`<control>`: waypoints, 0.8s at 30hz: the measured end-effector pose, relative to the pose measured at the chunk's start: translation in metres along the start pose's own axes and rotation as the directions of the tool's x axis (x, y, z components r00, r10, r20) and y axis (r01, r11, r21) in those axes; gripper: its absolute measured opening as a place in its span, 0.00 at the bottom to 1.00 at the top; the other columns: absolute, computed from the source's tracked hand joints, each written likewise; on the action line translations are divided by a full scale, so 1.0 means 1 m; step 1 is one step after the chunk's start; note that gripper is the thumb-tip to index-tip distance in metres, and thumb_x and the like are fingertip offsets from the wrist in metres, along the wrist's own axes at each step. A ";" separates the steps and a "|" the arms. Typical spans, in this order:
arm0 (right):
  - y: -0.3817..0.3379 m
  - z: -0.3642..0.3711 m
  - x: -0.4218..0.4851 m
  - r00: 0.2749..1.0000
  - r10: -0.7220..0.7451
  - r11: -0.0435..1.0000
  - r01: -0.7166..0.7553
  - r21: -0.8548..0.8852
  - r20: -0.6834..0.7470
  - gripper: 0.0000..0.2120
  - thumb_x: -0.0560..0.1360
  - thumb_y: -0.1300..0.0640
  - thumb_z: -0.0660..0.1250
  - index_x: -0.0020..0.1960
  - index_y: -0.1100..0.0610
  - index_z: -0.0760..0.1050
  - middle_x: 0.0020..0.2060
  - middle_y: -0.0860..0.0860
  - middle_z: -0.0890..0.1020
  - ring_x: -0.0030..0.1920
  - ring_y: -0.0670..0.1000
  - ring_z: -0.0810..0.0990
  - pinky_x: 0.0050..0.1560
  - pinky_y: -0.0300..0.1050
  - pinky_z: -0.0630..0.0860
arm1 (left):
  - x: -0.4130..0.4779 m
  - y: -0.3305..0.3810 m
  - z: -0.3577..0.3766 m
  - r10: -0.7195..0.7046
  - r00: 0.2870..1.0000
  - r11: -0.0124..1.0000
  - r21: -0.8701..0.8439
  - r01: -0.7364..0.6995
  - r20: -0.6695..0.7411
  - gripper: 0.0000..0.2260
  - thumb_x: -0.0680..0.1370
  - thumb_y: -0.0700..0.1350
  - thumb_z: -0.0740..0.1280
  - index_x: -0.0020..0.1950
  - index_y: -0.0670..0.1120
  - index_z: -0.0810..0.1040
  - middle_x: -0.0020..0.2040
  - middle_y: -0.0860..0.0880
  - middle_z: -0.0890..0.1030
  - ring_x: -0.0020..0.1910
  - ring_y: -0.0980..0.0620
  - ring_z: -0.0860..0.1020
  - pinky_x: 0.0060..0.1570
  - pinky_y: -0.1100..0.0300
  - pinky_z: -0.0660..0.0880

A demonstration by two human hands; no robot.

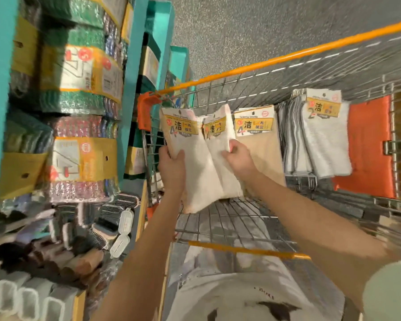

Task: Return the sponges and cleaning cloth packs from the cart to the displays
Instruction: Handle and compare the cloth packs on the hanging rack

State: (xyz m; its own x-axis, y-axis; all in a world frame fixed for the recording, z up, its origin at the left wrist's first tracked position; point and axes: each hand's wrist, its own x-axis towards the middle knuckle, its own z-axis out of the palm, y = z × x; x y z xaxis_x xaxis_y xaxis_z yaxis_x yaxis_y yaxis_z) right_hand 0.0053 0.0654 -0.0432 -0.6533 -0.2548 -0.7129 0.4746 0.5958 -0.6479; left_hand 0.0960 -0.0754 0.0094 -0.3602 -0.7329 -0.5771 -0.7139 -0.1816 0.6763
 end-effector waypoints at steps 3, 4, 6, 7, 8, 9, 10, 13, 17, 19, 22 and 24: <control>-0.004 -0.026 -0.034 0.992 -0.083 0.995 0.087 0.044 -0.093 0.10 0.73 0.61 0.66 0.42 0.55 0.64 0.31 0.50 0.69 0.29 0.50 0.68 0.30 0.48 0.67 | -0.013 0.012 -0.011 0.012 0.998 0.999 -0.051 -0.009 0.059 0.11 0.77 0.44 0.64 0.60 0.47 0.70 0.56 0.46 0.78 0.53 0.45 0.78 0.55 0.50 0.75; -0.007 -0.036 -0.048 0.988 -0.111 0.991 0.118 0.064 -0.109 0.10 0.73 0.62 0.65 0.49 0.55 0.65 0.33 0.50 0.70 0.29 0.50 0.69 0.29 0.46 0.68 | -0.018 0.017 -0.015 0.043 0.996 0.997 -0.065 -0.038 0.077 0.11 0.77 0.43 0.64 0.59 0.47 0.70 0.55 0.46 0.78 0.52 0.46 0.77 0.53 0.52 0.75; -0.012 -0.057 -0.071 0.986 -0.117 0.982 0.132 0.135 -0.120 0.20 0.74 0.64 0.64 0.62 0.52 0.63 0.35 0.49 0.73 0.28 0.48 0.70 0.26 0.42 0.69 | -0.028 0.025 -0.023 0.113 0.988 0.992 -0.061 -0.107 0.103 0.08 0.77 0.41 0.64 0.55 0.44 0.70 0.50 0.45 0.76 0.47 0.47 0.75 0.47 0.57 0.73; -0.015 -0.068 -0.081 0.984 -0.120 0.974 0.142 0.177 -0.129 0.25 0.74 0.65 0.64 0.67 0.50 0.60 0.36 0.48 0.75 0.28 0.48 0.72 0.26 0.40 0.70 | -0.035 0.030 -0.028 0.141 0.982 0.989 -0.066 -0.133 0.124 0.08 0.78 0.40 0.65 0.56 0.42 0.71 0.50 0.44 0.76 0.45 0.47 0.76 0.46 0.60 0.74; -0.016 -0.078 -0.090 0.984 -0.122 0.961 0.150 0.231 -0.130 0.29 0.74 0.66 0.65 0.70 0.49 0.59 0.38 0.46 0.77 0.30 0.47 0.74 0.29 0.41 0.73 | -0.040 0.031 -0.033 0.160 0.975 0.985 -0.093 -0.147 0.157 0.11 0.78 0.40 0.65 0.59 0.39 0.71 0.53 0.43 0.77 0.48 0.47 0.77 0.50 0.62 0.75; -0.016 -0.088 -0.097 0.984 -0.122 0.948 0.155 0.279 -0.131 0.32 0.73 0.66 0.66 0.71 0.49 0.58 0.42 0.46 0.79 0.33 0.47 0.77 0.35 0.45 0.76 | -0.047 0.032 -0.038 0.158 0.969 0.983 -0.119 -0.137 0.192 0.15 0.78 0.42 0.66 0.63 0.39 0.70 0.58 0.42 0.77 0.53 0.45 0.78 0.57 0.57 0.76; -0.017 -0.098 -0.105 0.985 -0.125 0.938 0.157 0.309 -0.122 0.31 0.72 0.66 0.67 0.71 0.52 0.61 0.46 0.47 0.81 0.37 0.49 0.79 0.41 0.48 0.77 | -0.055 0.033 -0.045 0.162 0.961 0.981 -0.139 -0.133 0.224 0.17 0.78 0.45 0.66 0.65 0.43 0.70 0.62 0.43 0.77 0.58 0.44 0.77 0.61 0.49 0.74; -0.026 -0.127 -0.128 0.989 -0.139 0.920 0.151 0.361 -0.058 0.17 0.72 0.67 0.66 0.59 0.57 0.74 0.46 0.56 0.83 0.39 0.52 0.82 0.42 0.48 0.78 | -0.081 0.042 -0.060 0.235 0.933 0.962 -0.202 -0.183 0.274 0.08 0.78 0.44 0.65 0.57 0.52 0.73 0.57 0.47 0.79 0.57 0.44 0.79 0.55 0.47 0.76; -0.044 -0.152 -0.167 0.975 -0.221 0.875 0.191 0.445 0.017 0.15 0.71 0.69 0.64 0.55 0.56 0.76 0.49 0.55 0.84 0.47 0.55 0.82 0.45 0.47 0.78 | -0.124 0.050 -0.079 0.319 0.932 0.914 -0.318 -0.253 0.173 0.09 0.79 0.38 0.63 0.59 0.43 0.72 0.49 0.51 0.80 0.43 0.52 0.81 0.35 0.64 0.77; -0.053 -0.158 -0.194 0.950 -0.298 0.859 0.223 0.462 0.095 0.15 0.72 0.70 0.62 0.53 0.55 0.76 0.47 0.51 0.85 0.46 0.52 0.82 0.40 0.43 0.78 | -0.156 0.045 -0.094 0.347 0.932 0.874 -0.395 -0.282 0.102 0.10 0.79 0.36 0.63 0.60 0.39 0.72 0.47 0.49 0.80 0.40 0.55 0.81 0.32 0.67 0.76; -0.063 -0.157 -0.235 0.880 -0.412 0.843 0.270 0.464 0.237 0.15 0.74 0.69 0.59 0.56 0.56 0.76 0.46 0.50 0.85 0.44 0.50 0.83 0.38 0.42 0.79 | -0.206 0.030 -0.127 0.374 0.928 0.801 -0.501 -0.329 -0.012 0.09 0.79 0.36 0.63 0.59 0.41 0.73 0.49 0.48 0.82 0.42 0.54 0.82 0.36 0.63 0.78; -0.066 -0.147 -0.260 0.828 -0.460 0.835 0.281 0.473 0.320 0.14 0.76 0.67 0.59 0.57 0.55 0.76 0.46 0.51 0.85 0.43 0.50 0.84 0.39 0.42 0.80 | -0.234 0.014 -0.151 0.384 0.919 0.764 -0.529 -0.370 -0.088 0.10 0.79 0.37 0.64 0.59 0.42 0.74 0.51 0.47 0.83 0.43 0.54 0.83 0.40 0.60 0.79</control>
State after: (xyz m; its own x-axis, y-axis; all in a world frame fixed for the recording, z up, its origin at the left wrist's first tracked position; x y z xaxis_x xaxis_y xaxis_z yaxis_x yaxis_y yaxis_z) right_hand 0.0576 0.2042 0.2240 -0.5707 -0.7289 -0.3782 0.4915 0.0658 -0.8684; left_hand 0.2612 -0.0056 0.2233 -0.5526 -0.8010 -0.2306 -0.0941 -0.2149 0.9721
